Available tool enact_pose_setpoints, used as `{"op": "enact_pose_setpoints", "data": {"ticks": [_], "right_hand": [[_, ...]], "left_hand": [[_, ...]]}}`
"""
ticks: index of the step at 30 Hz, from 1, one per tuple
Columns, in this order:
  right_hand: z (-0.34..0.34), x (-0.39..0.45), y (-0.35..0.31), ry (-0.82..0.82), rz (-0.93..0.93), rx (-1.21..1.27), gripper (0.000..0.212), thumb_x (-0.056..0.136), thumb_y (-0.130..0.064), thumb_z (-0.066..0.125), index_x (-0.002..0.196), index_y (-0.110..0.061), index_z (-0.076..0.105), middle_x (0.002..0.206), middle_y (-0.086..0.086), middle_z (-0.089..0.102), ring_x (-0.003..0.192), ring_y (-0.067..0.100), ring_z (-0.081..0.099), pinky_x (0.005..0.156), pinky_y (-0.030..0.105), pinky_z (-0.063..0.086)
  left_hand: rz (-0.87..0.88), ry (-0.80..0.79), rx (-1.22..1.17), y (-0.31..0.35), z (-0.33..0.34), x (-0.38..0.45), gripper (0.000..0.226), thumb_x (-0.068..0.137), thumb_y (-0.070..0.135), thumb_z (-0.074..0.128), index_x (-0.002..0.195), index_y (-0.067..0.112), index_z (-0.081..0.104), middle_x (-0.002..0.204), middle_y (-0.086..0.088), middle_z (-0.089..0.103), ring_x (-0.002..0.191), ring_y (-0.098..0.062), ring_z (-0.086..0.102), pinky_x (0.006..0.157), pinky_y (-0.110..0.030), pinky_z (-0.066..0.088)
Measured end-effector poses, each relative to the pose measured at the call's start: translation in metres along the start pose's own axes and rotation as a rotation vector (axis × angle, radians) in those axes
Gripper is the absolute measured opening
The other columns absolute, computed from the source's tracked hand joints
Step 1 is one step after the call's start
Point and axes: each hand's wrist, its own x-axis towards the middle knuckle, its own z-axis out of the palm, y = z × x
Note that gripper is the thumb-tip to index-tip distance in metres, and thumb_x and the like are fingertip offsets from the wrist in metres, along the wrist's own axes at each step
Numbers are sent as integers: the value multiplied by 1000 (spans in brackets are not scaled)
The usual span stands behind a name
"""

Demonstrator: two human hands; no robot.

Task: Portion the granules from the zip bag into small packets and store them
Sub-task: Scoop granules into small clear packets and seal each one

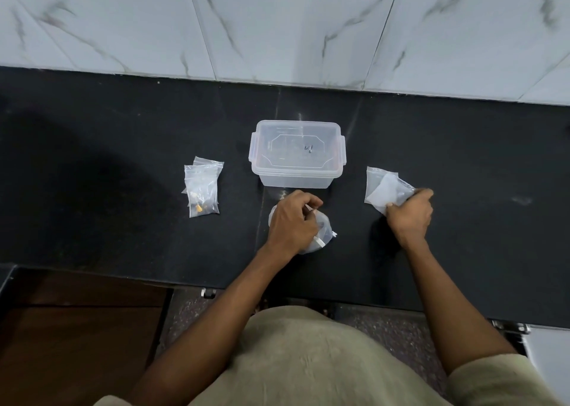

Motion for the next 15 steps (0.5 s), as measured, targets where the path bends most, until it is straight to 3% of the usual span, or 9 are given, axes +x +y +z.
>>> {"op": "enact_pose_setpoints", "data": {"ticks": [5, 8, 12, 15], "right_hand": [[-4, -11, -5, 40, 39, 164, 45, 81, 1, 64, 122, -5, 44, 99, 12, 65, 102, 36, 63, 83, 34, 45], [-5, -21, -7, 69, -67, 227, 48, 84, 0, 71, 125, -6, 45, 80, 0, 65, 95, 26, 66, 84, 31, 42], [-12, -42, -25, 74, -250, 322, 47, 85, -2, 76, 122, -13, 50, 77, -8, 64, 80, 13, 63, 85, 31, 49], [-19, -62, -41, -26, -385, 413, 46, 84, -1, 78, 117, -20, 52, 80, -6, 67, 75, 9, 64, 77, 26, 52]], "left_hand": [[-5, -2, 5, 3, -2, 0, 25, 84, -6, 66, 100, 12, 76, 101, 1, 72, 88, -12, 66, 84, -33, 58], [0, 11, -15, 3, -5, 1, 25, 84, -6, 65, 99, 11, 76, 101, 1, 72, 88, -12, 66, 84, -33, 57], [12, 36, -65, 10, -10, 1, 26, 87, -4, 66, 106, 11, 74, 102, 3, 72, 90, -8, 66, 85, -31, 58], [43, 84, -143, 20, -12, 3, 37, 86, 1, 69, 121, 13, 66, 105, 4, 69, 91, -9, 65, 85, -35, 58]]}}
